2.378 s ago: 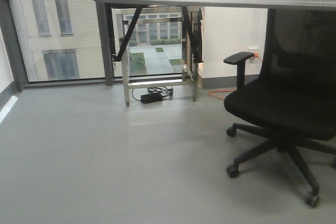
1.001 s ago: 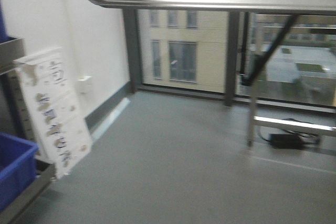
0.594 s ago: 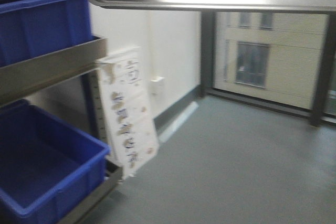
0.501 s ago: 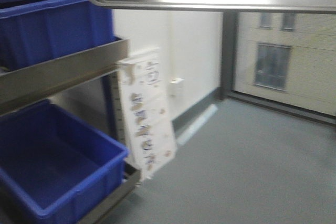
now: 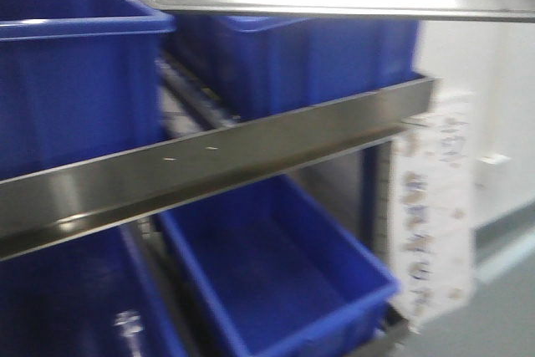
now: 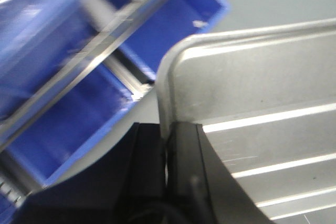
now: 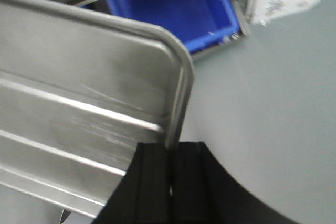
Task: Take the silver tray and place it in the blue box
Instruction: 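Hold the silver tray with both grippers while the base drives to the blue bin, then lower the held silver tray with both grippers into the blue bin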
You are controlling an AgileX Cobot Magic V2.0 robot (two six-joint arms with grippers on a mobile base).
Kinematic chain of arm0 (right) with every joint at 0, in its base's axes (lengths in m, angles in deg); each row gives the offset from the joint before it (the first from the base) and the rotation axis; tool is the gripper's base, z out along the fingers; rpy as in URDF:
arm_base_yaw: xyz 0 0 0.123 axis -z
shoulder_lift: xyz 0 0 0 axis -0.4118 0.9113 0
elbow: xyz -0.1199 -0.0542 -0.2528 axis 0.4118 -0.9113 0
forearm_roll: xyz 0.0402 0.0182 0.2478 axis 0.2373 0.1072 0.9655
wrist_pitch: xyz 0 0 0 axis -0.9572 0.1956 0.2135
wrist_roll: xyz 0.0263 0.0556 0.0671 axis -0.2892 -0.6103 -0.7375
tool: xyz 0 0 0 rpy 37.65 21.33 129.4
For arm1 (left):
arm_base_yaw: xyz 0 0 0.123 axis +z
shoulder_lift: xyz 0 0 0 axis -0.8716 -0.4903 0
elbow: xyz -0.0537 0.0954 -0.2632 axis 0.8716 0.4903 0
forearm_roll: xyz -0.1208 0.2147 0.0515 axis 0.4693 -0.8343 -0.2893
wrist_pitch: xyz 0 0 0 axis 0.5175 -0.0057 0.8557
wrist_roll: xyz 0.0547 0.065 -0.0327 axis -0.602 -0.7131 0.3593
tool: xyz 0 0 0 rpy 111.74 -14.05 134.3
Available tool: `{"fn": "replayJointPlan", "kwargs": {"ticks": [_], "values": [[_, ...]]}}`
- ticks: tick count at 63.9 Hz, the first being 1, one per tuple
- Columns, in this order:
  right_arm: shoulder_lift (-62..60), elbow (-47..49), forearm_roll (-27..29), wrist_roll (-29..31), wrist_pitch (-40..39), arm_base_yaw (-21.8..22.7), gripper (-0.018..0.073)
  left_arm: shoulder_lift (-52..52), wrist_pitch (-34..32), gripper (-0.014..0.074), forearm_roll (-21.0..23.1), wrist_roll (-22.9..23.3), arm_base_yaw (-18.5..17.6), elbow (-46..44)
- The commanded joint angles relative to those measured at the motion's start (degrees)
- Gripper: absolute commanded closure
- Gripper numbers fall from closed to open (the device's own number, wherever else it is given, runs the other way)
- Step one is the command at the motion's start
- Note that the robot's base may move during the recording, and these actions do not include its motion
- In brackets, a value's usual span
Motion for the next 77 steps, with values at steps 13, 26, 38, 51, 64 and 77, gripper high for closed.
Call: {"fn": "replayJointPlan", "kwargs": {"ticks": [13, 26, 38, 51, 64, 77], "values": [[-1.18, 2.29, -0.92, 1.12, -5.17, 0.05, 0.0502, 1.69, 3.96, 0.0701, -0.54, -2.10, -0.40, -1.20], [-1.18, 2.29, -0.92, 1.12, -5.17, 0.05, 0.0502, 1.69, 3.96, 0.0701, -0.54, -2.10, -0.40, -1.20], [-1.18, 2.29, -0.92, 1.12, -5.17, 0.05, 0.0502, 1.69, 3.96, 0.0701, -0.54, -2.10, -0.40, -1.20], [-1.18, 2.29, -0.92, 1.12, -5.17, 0.05, 0.0502, 1.69, 3.96, 0.0701, -0.54, -2.10, -0.40, -1.20], [-1.18, 2.29, -0.92, 1.12, -5.17, 0.05, 0.0502, 1.69, 3.96, 0.0701, -0.54, -2.10, -0.40, -1.20], [-1.18, 2.29, -0.92, 1.12, -5.17, 0.05, 0.0502, 1.69, 3.96, 0.0701, -0.54, -2.10, -0.40, -1.20]]}}
